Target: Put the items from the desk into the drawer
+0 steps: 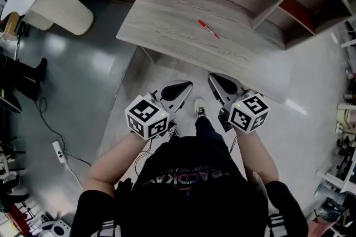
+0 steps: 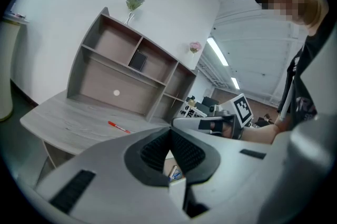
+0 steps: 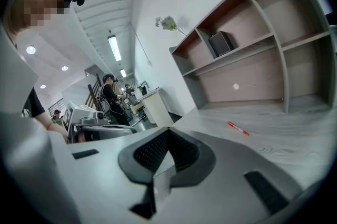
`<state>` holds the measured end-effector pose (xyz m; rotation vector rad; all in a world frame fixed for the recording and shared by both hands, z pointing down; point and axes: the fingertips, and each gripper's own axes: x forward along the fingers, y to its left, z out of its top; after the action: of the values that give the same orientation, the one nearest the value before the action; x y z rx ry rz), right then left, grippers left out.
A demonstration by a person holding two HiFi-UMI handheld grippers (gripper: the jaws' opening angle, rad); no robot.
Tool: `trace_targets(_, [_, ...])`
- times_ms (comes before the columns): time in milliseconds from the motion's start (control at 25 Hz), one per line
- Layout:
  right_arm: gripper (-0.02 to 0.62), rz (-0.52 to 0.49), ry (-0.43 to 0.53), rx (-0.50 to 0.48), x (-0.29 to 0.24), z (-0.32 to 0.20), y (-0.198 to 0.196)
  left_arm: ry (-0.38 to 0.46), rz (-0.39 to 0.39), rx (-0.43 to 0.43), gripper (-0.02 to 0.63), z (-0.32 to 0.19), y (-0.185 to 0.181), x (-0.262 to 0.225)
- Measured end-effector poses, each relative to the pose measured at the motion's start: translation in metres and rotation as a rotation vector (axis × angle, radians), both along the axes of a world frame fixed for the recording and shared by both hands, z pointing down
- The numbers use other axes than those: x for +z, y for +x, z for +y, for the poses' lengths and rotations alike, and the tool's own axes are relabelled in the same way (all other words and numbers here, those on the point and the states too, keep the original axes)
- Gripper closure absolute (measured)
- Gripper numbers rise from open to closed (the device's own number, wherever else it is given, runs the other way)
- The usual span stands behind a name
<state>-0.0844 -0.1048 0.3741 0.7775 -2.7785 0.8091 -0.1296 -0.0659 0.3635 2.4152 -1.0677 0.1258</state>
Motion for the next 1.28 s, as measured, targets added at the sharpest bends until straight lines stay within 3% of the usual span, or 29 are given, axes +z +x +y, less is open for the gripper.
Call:
trace_targets(520, [0.578, 0.032, -0.049, -0.018, 0.033, -0.068, 0.016, -0.065, 0.001, -0.081, 0.601, -0.05, 0.014, 0.028])
trace_targets(1040, [0.575, 0.15, -0.119, -0.087, 0.095, -0.13, 0.023, -0.153, 0.012, -0.168, 0.601, -0.088, 0.025, 0.064])
trace_targets(1280, [0.574, 0.22, -0.101, -0.154, 0.117, -0.155, 0.01, -0.198, 0.011, -0.196, 0.603, -0.094, 0.022, 0.079])
